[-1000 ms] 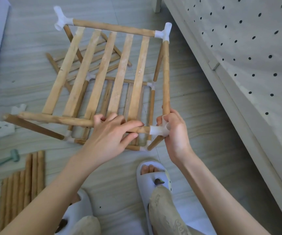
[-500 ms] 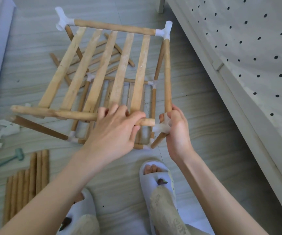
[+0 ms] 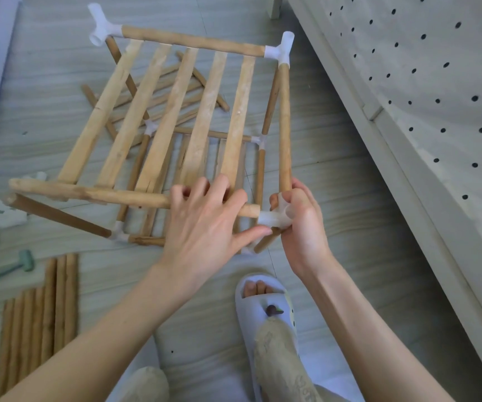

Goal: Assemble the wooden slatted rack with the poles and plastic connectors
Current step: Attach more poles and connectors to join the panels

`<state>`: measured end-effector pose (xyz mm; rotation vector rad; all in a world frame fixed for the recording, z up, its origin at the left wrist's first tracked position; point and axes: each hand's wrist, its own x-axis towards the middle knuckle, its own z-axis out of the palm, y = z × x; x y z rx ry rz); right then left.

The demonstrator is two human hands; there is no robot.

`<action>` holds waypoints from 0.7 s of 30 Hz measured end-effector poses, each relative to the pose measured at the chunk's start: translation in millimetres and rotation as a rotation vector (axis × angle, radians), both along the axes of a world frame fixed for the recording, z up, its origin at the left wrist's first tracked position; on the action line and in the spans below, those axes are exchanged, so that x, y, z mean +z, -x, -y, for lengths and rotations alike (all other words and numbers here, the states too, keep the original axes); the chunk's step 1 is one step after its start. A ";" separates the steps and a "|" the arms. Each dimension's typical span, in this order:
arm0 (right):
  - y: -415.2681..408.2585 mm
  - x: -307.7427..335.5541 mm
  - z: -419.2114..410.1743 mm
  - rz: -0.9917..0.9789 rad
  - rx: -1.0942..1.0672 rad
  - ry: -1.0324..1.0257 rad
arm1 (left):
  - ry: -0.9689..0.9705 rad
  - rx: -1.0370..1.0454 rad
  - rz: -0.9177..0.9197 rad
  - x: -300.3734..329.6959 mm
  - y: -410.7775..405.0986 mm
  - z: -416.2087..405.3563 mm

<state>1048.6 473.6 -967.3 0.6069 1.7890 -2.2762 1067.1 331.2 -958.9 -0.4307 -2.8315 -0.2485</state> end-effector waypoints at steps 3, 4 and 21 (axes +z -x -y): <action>0.8 0.2 -0.7 0.009 -0.004 -0.006 | -0.002 -0.022 -0.029 -3.4 1.2 -1.9; 0.6 0.5 -0.7 0.002 0.000 -0.004 | 0.007 -0.026 -0.038 -6.6 0.8 -2.4; 2.0 3.6 -0.4 0.006 0.129 0.004 | -0.258 -0.068 0.014 -8.9 -2.4 -2.5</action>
